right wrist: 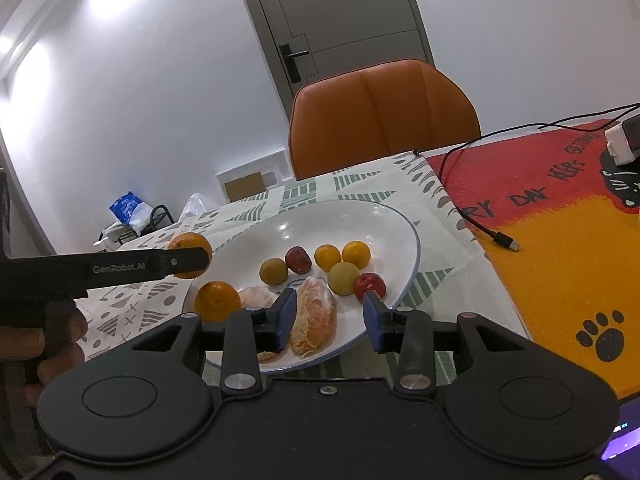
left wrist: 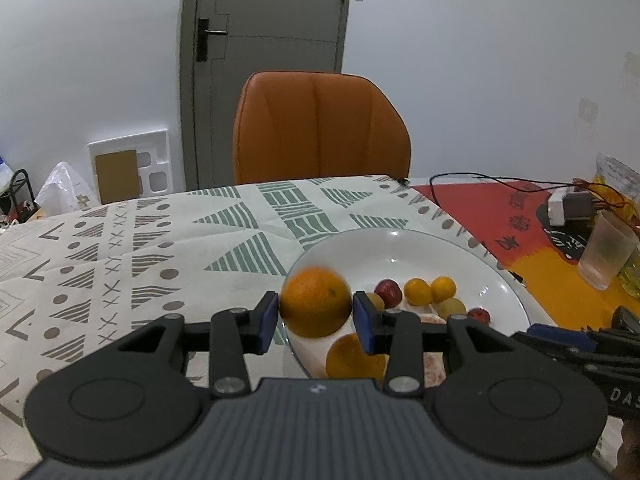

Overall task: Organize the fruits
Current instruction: 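Carry the orange and plum over the white bowl and release both, then withdraw both open grippers up and away from the bowl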

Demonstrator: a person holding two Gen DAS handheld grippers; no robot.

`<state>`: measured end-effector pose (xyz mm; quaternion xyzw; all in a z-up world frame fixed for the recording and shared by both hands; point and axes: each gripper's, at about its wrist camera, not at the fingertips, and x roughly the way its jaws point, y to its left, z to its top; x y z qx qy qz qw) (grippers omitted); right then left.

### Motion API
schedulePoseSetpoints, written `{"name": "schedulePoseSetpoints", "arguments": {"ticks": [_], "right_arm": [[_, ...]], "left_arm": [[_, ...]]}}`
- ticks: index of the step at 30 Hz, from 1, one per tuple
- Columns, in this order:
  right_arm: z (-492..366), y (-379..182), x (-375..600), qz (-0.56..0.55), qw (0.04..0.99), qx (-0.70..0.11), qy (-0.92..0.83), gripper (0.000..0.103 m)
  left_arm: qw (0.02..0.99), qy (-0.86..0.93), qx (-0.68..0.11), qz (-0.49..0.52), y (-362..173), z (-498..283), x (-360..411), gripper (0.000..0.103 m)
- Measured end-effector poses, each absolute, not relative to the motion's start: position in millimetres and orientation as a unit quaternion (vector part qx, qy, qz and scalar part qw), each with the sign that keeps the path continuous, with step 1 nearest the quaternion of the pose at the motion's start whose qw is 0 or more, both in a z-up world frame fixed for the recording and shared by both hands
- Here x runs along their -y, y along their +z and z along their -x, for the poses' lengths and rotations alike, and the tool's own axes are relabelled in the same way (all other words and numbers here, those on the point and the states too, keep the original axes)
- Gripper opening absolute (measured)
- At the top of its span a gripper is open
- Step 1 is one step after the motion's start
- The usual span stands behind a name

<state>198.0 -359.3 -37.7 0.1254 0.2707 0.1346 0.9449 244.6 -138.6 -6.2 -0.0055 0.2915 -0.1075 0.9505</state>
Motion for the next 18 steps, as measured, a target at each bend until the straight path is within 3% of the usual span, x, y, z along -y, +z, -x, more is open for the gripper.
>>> {"name": "schedulePoseSetpoints", "arguments": {"ticks": [8, 12, 18], "right_arm": [[-196.0, -36.0, 355.1, -0.130, 0.944, -0.266, 0.147, 0.038], [-194.8, -36.0, 352.9, -0.133, 0.943, -0.264, 0.152, 0.043], [-193.0, -34.5, 347.8, -0.133, 0.942, -0.261, 0.164, 0.046]], "left_arm": [[0.956, -0.090, -0.280, 0.005, 5.7, -235.7, 131.7, 0.042], [0.956, -0.083, -0.280, 0.002, 8.9, -227.2, 126.8, 0.043], [0.959, -0.063, -0.276, 0.007, 12.1, -213.4, 114.0, 0.058]]}}
